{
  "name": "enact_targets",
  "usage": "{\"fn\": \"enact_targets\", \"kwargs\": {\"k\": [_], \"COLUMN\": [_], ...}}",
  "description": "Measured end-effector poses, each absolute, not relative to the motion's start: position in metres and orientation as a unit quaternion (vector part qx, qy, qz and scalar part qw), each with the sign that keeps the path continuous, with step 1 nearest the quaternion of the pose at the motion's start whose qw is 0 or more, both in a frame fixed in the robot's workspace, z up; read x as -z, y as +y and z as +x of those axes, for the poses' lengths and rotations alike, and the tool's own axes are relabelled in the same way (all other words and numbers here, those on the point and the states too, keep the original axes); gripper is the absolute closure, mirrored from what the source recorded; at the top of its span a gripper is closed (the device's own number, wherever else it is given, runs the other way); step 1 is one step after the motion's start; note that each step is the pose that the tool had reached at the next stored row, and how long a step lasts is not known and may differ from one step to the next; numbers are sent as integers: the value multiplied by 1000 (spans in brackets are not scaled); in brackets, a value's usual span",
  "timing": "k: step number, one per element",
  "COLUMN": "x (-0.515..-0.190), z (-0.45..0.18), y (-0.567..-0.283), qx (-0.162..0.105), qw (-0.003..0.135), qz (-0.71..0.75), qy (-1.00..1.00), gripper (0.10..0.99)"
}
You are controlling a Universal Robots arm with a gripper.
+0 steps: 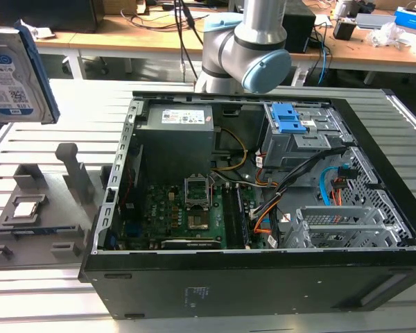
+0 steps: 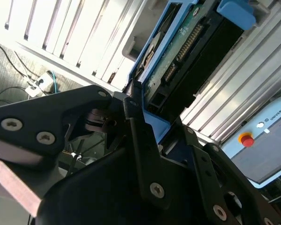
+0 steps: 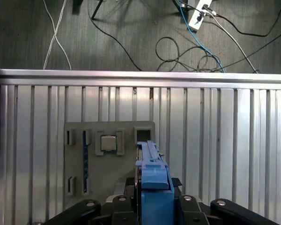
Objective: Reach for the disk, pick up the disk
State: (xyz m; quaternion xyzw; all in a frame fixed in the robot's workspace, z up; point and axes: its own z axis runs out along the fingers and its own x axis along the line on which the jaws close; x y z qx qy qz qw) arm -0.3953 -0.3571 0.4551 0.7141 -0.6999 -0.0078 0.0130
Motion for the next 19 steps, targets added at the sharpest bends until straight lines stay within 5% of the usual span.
{"fn": "enact_targets", "kwargs": {"k": [19], "x": [-504], "z": [-392], "y": [-357], "qx": [10], "qw": [15], "qz": [714], "qy": [-700], "gripper": [718]}}
